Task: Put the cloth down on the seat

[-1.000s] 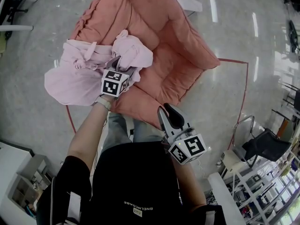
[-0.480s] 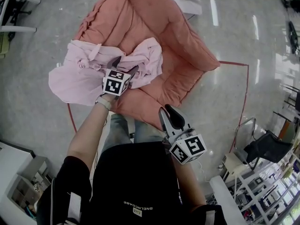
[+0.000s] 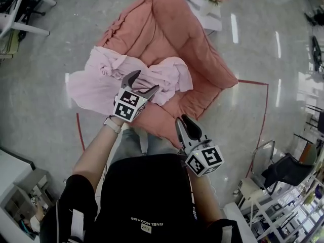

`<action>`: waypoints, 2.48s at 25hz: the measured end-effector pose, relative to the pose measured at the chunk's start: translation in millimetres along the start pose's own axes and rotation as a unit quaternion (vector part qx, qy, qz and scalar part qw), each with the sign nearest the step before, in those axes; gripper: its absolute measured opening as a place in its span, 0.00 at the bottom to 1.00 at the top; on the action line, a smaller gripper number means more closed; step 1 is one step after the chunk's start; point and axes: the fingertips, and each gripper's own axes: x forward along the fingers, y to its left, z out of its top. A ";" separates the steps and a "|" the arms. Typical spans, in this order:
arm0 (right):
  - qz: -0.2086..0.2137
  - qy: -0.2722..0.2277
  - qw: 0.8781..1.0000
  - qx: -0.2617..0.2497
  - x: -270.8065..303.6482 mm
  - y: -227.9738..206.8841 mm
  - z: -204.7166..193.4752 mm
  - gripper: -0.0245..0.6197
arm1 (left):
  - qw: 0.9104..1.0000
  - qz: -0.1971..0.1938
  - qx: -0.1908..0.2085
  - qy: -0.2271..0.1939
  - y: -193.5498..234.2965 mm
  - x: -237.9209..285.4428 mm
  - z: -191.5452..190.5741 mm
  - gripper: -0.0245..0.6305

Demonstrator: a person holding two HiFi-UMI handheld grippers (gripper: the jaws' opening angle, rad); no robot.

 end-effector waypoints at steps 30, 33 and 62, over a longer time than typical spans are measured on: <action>0.176 -0.075 0.968 -0.166 73.2 262.9 59.1 0.20 | 0.960 0.104 0.020 -0.258 35.7 -380.6 64.1 0.06; 0.206 -0.076 0.958 -0.183 83.7 300.2 56.9 0.20 | 0.951 0.136 0.004 -0.276 53.3 -417.0 56.0 0.06; 0.394 -0.042 0.877 -0.273 126.0 543.7 -75.4 0.18 | 0.887 0.323 -0.074 -0.323 110.5 -633.6 -119.4 0.06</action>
